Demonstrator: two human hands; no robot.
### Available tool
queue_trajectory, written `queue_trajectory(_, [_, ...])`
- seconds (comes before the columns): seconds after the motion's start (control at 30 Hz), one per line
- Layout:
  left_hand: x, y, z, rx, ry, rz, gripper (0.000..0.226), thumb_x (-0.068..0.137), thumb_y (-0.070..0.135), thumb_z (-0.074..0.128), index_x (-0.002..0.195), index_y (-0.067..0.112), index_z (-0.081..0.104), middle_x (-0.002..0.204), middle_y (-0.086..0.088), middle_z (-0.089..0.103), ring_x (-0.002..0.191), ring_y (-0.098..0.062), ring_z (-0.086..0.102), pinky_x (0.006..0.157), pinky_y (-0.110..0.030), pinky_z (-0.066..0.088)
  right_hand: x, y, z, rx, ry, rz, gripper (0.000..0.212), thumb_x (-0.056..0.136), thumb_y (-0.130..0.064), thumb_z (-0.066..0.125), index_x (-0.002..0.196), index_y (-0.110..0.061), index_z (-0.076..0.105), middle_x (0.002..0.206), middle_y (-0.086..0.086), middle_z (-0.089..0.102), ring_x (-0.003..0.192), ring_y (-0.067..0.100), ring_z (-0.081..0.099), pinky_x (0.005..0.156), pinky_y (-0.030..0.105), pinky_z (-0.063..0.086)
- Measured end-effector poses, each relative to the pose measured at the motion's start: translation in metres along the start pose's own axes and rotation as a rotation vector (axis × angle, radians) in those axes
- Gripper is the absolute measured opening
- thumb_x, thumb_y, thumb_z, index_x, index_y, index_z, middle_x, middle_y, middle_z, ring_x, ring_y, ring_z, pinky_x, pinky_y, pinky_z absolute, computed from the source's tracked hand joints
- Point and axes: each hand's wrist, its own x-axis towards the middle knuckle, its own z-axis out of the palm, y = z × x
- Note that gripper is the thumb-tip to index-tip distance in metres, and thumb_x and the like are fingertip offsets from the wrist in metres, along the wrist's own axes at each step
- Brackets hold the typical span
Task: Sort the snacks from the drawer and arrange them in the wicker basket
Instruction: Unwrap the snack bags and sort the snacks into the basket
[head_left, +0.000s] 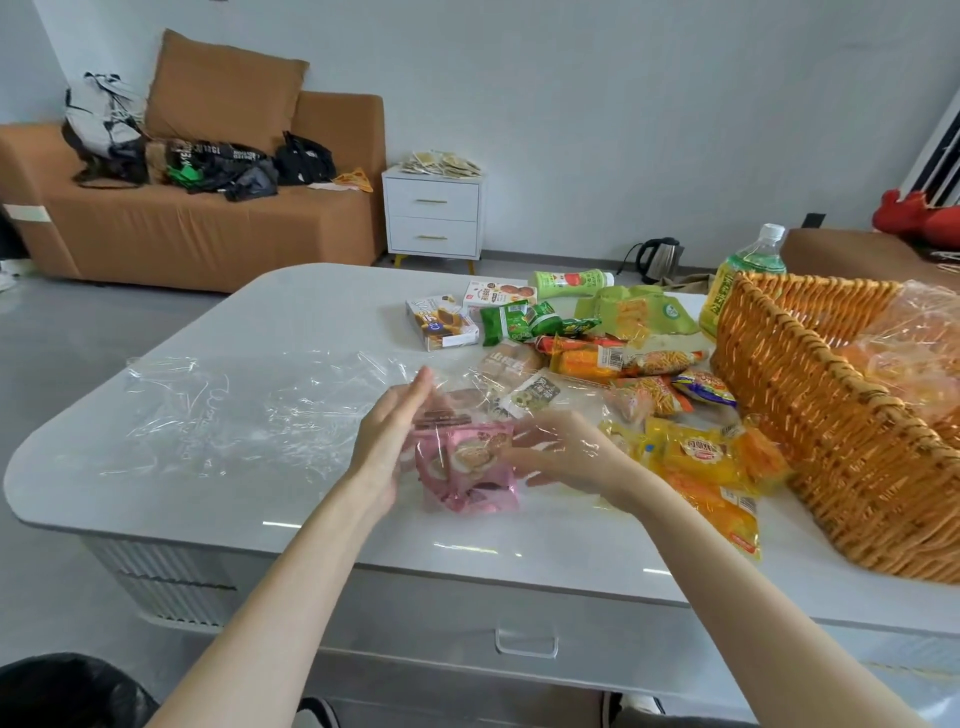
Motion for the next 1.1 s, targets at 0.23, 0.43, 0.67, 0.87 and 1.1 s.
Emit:
queue_trajectory(0.23, [-0.001,-0.008,0.006,0.006,-0.092,-0.087,0.075,0.055,0.062,0.079,0.115,0.019,0.063,0.104,-0.004,0.073,0.096,-0.022,0.069,0.091,-0.043,0.052,0.005,0.006,0.022,0.243,0.0,0.037,0.021,0.077,-0.015,0.08,0.094,-0.003,0.075,0.088,0.012,0.075,0.084,0.026,0.072,0.085,0.037,0.058])
queue_trajectory(0.43, [0.007,-0.006,-0.005,-0.284,0.131,-0.126,0.027,0.082,0.042,0.066,0.094,0.018,0.062,0.085,0.0,0.072,0.079,-0.018,0.069,0.067,-0.034,0.052,0.005,-0.001,-0.007,0.03,0.259,-0.003,0.009,0.09,-0.021,0.066,0.096,-0.021,0.074,0.093,-0.002,0.074,0.076,0.006,0.066,0.072,0.024,0.051])
queue_trajectory(0.67, [0.01,-0.01,-0.007,-0.791,0.059,-0.253,0.042,0.086,0.055,0.055,0.109,0.021,0.061,0.124,-0.023,0.06,0.103,-0.049,0.062,0.085,-0.075,0.04,-0.008,-0.016,-0.008,0.162,0.899,-0.136,0.042,0.083,-0.053,0.066,0.115,-0.031,0.051,0.129,-0.002,0.045,0.125,0.018,0.037,0.101,0.019,0.022])
queue_trajectory(0.87, [0.001,-0.018,0.013,-0.764,0.081,-0.227,0.044,0.091,0.059,0.041,0.115,0.025,0.056,0.118,-0.009,0.066,0.109,-0.033,0.062,0.097,-0.055,0.045,0.002,-0.014,0.013,0.386,0.29,-0.001,0.053,0.084,-0.035,0.07,0.129,-0.013,0.055,0.114,0.002,0.069,0.097,0.01,0.066,0.092,0.033,0.054])
queue_trajectory(1.1, [0.007,-0.003,0.003,-0.635,0.038,-0.179,0.022,0.091,0.041,0.056,0.109,0.029,0.059,0.112,0.006,0.066,0.102,-0.015,0.062,0.104,-0.043,0.041,-0.006,-0.027,-0.011,0.263,0.54,-0.346,0.012,0.091,-0.017,0.064,0.1,-0.018,0.073,0.097,-0.004,0.075,0.088,0.009,0.071,0.079,0.027,0.056])
